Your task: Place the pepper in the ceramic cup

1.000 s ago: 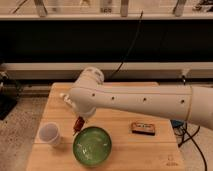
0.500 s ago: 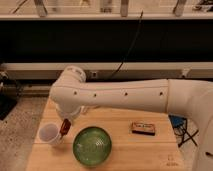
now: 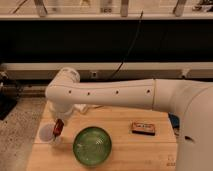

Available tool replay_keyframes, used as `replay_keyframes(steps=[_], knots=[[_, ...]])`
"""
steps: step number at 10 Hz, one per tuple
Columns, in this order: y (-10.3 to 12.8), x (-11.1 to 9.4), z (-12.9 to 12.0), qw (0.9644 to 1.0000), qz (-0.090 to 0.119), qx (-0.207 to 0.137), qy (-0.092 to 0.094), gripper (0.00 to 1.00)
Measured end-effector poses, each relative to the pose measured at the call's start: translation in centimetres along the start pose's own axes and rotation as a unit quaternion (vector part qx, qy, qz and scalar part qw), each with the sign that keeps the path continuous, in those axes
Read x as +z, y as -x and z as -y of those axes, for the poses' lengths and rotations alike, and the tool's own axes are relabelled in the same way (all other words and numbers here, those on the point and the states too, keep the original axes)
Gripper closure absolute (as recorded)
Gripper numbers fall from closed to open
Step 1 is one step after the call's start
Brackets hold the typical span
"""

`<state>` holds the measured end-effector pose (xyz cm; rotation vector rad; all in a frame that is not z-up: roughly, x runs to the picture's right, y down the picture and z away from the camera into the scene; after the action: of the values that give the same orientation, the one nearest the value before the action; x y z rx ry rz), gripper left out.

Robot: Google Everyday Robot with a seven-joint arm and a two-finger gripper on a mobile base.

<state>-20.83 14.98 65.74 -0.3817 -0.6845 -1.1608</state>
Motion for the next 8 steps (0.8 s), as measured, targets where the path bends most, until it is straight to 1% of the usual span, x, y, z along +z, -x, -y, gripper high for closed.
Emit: replay_keyframes(steps=[4, 6, 8], knots=[[0.8, 1.9, 1.8, 0.9991, 0.019, -0.036, -0.009, 1.00], [1.1, 2.3, 2.5, 0.9984, 0.025, -0.049, -0.014, 1.00], [1.4, 2.5, 3.5, 0.9970, 0.031, -0.067, -0.025, 1.00]])
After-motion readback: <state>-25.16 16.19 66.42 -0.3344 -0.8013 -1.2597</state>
